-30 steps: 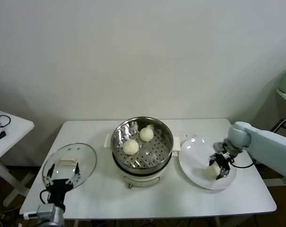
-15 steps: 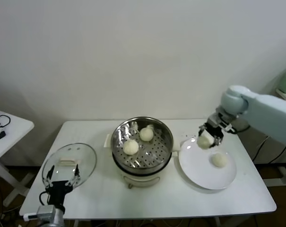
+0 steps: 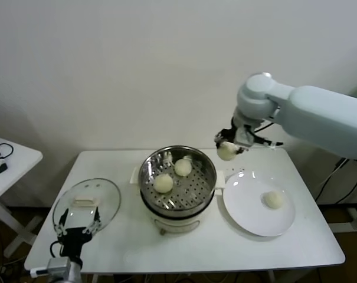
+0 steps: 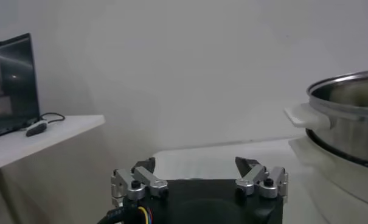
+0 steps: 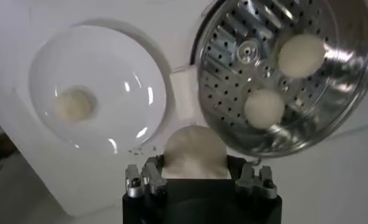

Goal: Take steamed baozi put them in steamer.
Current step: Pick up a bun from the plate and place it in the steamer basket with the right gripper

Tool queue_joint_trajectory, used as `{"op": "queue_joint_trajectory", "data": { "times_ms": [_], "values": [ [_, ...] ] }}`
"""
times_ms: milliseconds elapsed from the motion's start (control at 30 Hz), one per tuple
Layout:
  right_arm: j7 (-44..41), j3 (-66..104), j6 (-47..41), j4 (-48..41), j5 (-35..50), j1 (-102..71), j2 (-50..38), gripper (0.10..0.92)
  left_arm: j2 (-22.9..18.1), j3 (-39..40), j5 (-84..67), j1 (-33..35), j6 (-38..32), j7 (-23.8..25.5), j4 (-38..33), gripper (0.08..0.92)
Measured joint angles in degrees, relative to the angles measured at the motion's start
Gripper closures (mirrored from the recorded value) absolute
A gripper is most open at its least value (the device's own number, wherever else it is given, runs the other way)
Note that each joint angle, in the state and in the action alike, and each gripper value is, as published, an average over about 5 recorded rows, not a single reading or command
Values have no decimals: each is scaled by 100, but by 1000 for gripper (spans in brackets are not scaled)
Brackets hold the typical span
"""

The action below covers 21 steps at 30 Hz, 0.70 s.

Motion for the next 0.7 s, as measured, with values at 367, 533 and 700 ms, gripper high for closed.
{"op": "queue_joint_trajectory", "data": {
  "times_ms": [367,533,700],
  "values": [
    [37,-76,153,193,-347,-439,803,338,-6,-52,-40,82,24,8,-6,177],
    [52,-115,226,194,-517,-725,1080,338,-4,-67,-47,83,31,4,4,177],
    [62,-142,313,177,-676,-967,1272,338,0,-75,-56,83,38,-3,16,177]
  ]
}}
